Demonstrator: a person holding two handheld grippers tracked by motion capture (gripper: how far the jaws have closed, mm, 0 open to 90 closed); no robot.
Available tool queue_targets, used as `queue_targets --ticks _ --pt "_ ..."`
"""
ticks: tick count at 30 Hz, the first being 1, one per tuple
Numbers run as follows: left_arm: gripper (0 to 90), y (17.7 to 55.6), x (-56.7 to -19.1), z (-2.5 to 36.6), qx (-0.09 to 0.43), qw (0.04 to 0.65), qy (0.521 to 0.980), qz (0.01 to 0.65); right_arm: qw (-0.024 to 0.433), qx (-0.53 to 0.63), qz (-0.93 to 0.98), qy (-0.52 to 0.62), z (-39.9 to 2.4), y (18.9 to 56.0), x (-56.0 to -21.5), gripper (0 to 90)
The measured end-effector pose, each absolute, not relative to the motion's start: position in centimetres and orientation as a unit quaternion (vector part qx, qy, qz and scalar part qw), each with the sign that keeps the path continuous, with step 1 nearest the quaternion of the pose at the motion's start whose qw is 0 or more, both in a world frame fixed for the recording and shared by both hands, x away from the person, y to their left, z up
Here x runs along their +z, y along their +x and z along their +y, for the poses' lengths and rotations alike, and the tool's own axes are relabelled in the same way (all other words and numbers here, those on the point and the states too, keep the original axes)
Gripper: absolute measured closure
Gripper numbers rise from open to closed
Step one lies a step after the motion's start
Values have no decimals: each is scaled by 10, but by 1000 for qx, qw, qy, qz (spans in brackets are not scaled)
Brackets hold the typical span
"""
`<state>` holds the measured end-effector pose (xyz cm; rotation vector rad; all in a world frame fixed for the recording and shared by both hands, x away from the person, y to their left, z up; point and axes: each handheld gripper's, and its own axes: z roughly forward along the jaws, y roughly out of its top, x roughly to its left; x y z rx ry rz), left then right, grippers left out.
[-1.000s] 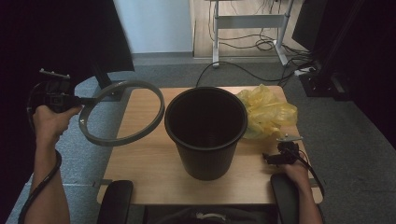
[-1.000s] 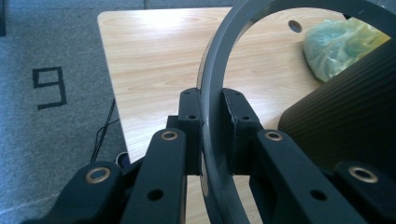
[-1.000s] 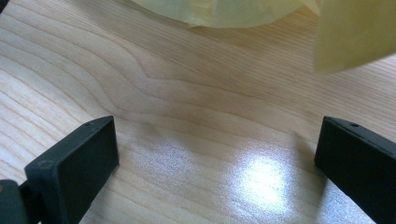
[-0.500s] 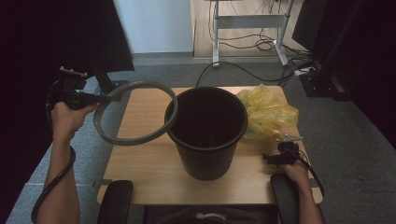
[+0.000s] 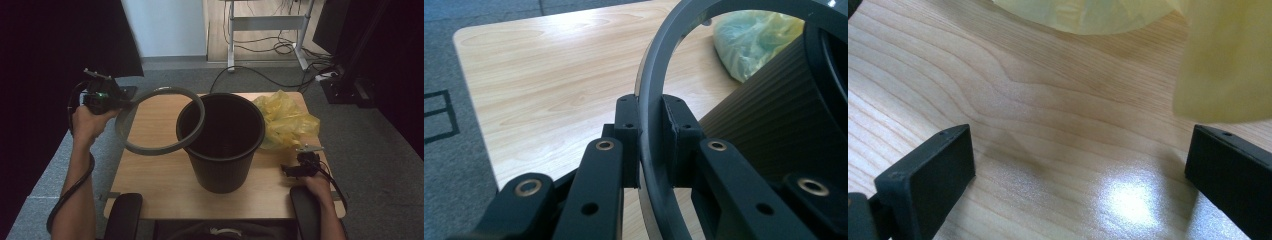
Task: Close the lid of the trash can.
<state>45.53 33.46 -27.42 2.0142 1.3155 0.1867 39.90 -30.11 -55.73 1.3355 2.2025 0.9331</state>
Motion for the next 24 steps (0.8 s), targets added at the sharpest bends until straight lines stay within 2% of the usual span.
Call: queue_targets --ticks 24 --pt "787 475 -282 255 39 368 814 448 200 335 787 478 -301 399 -557 0"
